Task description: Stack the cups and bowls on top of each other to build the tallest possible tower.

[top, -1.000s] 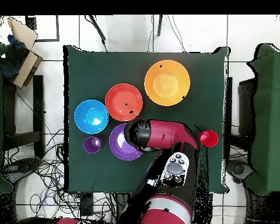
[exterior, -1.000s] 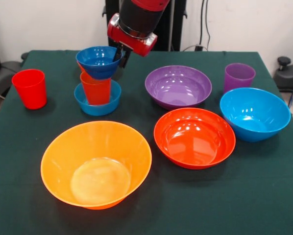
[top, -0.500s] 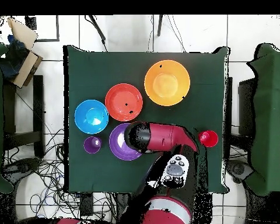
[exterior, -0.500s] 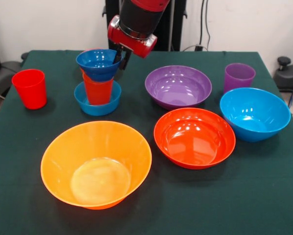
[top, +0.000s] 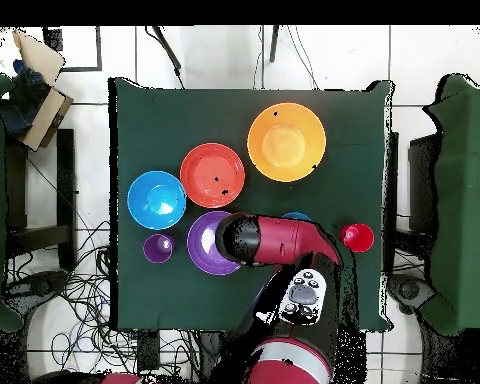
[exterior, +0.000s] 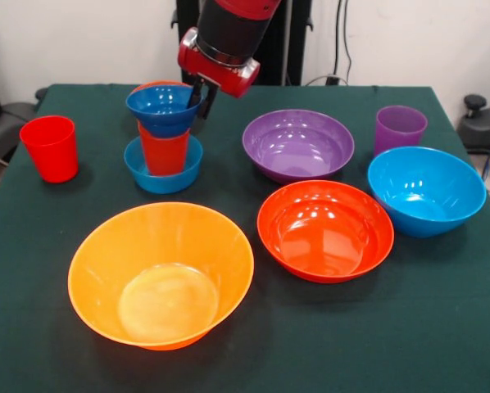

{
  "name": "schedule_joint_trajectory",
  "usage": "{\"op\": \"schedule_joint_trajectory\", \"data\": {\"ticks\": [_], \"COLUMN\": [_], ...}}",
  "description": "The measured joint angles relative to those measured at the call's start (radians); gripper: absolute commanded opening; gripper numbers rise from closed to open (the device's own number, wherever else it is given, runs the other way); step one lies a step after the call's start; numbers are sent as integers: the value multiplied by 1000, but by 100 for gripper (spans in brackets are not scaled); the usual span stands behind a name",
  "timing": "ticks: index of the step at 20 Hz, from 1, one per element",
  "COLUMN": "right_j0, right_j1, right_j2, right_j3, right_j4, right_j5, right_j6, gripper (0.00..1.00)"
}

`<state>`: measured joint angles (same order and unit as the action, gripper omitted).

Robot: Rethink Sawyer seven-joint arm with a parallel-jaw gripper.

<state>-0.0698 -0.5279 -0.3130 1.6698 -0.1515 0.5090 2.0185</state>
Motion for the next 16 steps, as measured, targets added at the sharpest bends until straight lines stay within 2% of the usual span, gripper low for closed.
{"op": "schedule_joint_trajectory", "data": {"ticks": [16], "right_j0": [-2], "right_j1": [0], "right_j2": [-10], "right_j3": [2], "right_j4": [0], "right_j5": [-30], "right_j6": [0], "gripper": [0]}}
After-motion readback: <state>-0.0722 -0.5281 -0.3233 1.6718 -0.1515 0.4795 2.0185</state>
